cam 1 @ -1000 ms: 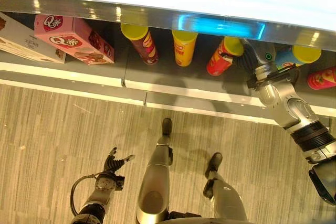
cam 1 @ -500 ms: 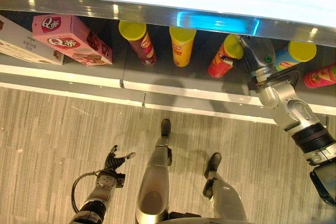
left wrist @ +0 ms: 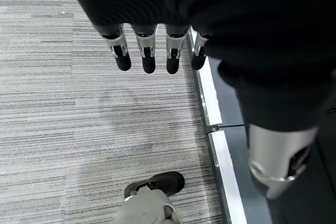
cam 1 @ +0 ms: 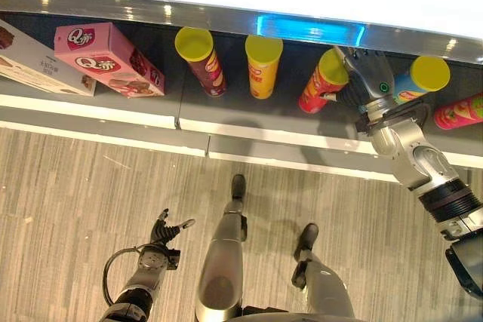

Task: Put the goods on the table back onto the shelves and tidy them up.

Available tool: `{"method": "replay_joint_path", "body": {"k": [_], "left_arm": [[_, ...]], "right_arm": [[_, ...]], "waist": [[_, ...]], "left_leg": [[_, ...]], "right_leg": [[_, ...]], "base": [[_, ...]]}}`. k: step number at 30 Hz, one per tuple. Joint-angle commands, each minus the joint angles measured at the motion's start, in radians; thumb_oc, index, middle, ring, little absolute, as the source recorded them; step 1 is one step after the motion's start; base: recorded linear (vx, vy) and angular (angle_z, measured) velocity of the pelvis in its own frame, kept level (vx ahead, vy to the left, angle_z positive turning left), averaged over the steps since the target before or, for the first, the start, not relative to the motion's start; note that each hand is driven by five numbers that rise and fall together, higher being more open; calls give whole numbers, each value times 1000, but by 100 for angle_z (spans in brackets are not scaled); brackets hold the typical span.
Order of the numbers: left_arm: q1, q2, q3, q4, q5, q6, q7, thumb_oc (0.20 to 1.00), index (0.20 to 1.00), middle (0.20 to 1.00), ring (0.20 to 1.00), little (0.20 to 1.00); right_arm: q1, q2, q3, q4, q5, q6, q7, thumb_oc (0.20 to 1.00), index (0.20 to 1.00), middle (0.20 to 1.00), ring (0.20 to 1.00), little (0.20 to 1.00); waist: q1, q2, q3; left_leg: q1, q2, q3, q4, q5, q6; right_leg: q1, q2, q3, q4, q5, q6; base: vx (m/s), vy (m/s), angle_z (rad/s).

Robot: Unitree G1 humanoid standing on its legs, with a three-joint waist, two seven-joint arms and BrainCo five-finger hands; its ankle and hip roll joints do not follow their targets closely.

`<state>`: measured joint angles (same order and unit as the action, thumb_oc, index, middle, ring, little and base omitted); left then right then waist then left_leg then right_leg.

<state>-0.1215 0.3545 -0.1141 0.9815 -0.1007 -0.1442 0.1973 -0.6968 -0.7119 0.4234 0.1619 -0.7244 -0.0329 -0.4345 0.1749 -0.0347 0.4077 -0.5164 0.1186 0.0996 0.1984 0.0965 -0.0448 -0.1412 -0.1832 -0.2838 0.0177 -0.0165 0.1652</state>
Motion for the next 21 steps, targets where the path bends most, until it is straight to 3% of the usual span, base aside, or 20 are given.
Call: {"method": "replay_joint_path", "body": {"k": [1, 7, 12, 13, 15, 16, 17, 19, 21], "left_arm": [[15, 5, -11, 25, 14, 9, 25, 1000, 1000, 1000, 1000, 1000], [31, 1, 14, 66, 34, 27, 20, 1000, 1000, 1000, 1000, 1000], [34, -8, 36, 109, 54, 39, 6, 1000, 1000, 1000, 1000, 1000], [34, -6, 45, 124, 66, 41, -4, 1000, 1000, 1000, 1000, 1000], [30, -3, 50, 125, 73, 41, -11, 1000, 1000, 1000, 1000, 1000], [23, 7, 58, 129, 83, 38, -24, 1000, 1000, 1000, 1000, 1000], [23, 7, 58, 129, 83, 38, -24, 1000, 1000, 1000, 1000, 1000], [9, 24, 62, 136, 91, 36, -53, 1000, 1000, 1000, 1000, 1000], [2, 34, 63, 128, 104, 35, -64, 1000, 1000, 1000, 1000, 1000]], "right_arm": [[33, 2, -17, -67, 31, -25, -62, 1000, 1000, 1000, 1000, 1000], [99, -1, -88, -190, 98, -64, -44, 1000, 1000, 1000, 1000, 1000], [196, -1, -132, -279, 303, -127, 70, 1000, 1000, 1000, 1000, 1000], [241, 4, -150, -313, 447, -170, 141, 1000, 1000, 1000, 1000, 1000], [263, 2, -153, -326, 521, -188, 185, 1000, 1000, 1000, 1000, 1000], [300, -4, -156, -329, 667, -225, 262, 1000, 1000, 1000, 1000, 1000], [300, -4, -156, -329, 668, -225, 262, 1000, 1000, 1000, 1000, 1000], [351, 0, -164, -324, 877, -254, 385, 1000, 1000, 1000, 1000, 1000], [393, 17, -174, -308, 980, -261, 442, 1000, 1000, 1000, 1000, 1000]], "waist": [[15, -11, -80], [-4, -41, -135], [-34, -64, -167], [-53, -72, -172], [-65, -75, -173], [-87, -73, -165], [-87, -73, -165], [-128, -75, -151], [-150, -70, -145]], "left_leg": [[165, 95, 60, 56, -226, -102], [270, 79, 86, -74, -182, -104], [330, 58, 113, -148, -149, -100], [344, 46, 122, -162, -145, -98], [349, 40, 129, -168, -144, -95], [366, 36, 148, -171, -149, -92], [366, 36, 148, -171, -149, -92], [385, 40, 197, -174, -145, -90], [403, 49, 237, -169, -147, -87]], "right_leg": [[-44, -56, 61, -8, 87, 97], [-17, -37, 86, -48, 140, 97], [-17, -33, 109, -60, 211, 97], [-25, -35, 123, -54, 249, 97], [-37, -36, 133, -48, 267, 97], [-61, -34, 155, -35, 298, 97], [-61, -34, 155, -35, 298, 97], [-117, -13, 184, -27, 328, 97], [-139, 4, 180, -29, 300, 97]], "base": [[59, -3, -1], [61, 26, -6], [10, 56, -12], [-46, 73, -20], [-46, 93, -33], [-40, 87, -41], [-76, 136, -57], [-103, 164, -68], [-107, 153, -99]]}}
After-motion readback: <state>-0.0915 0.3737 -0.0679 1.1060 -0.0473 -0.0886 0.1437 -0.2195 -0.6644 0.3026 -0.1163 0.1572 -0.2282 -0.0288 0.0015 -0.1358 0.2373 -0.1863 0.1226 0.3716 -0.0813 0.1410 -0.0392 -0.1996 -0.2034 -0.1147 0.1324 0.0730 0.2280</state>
